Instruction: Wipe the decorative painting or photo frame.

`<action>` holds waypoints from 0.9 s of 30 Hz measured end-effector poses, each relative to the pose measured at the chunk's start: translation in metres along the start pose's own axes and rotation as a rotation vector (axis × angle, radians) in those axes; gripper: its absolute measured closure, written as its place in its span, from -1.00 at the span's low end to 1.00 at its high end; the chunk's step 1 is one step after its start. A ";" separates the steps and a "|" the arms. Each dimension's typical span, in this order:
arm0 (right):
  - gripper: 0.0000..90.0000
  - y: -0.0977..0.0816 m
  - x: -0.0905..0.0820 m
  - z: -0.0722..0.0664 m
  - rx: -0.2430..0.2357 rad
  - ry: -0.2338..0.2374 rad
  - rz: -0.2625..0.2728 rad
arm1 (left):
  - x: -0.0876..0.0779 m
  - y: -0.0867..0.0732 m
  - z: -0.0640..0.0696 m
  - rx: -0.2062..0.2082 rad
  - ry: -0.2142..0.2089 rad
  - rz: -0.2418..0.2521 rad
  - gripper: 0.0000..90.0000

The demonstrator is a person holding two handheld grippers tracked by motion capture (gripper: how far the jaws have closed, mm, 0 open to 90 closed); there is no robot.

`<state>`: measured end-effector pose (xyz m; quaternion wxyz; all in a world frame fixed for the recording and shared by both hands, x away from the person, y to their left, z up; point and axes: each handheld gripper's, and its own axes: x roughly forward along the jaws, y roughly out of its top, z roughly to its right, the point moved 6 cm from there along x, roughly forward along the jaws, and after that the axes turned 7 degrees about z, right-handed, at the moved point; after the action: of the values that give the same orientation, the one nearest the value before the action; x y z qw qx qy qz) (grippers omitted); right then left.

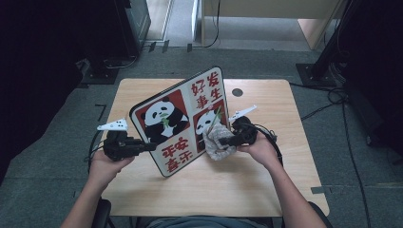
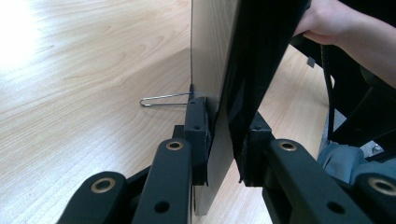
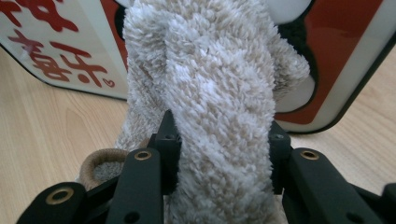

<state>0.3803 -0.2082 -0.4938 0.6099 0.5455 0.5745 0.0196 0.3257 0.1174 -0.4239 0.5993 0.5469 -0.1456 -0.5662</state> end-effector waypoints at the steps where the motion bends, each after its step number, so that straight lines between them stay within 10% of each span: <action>1: 0.37 -0.001 0.001 0.001 0.002 0.000 0.000 | 0.000 0.000 0.000 0.000 0.000 0.000 0.72; 11: 0.37 -0.020 0.013 0.005 0.030 0.000 -0.078 | 0.000 -0.001 0.000 0.001 -0.004 0.001 0.71; 27: 0.40 -0.012 -0.004 0.006 0.013 0.033 -0.023 | 0.000 -0.002 0.001 -0.007 0.000 0.014 0.71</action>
<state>0.3762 -0.2195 -0.5003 0.5968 0.5424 0.5910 0.0177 0.3240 0.1176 -0.4250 0.6049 0.5438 -0.1475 -0.5627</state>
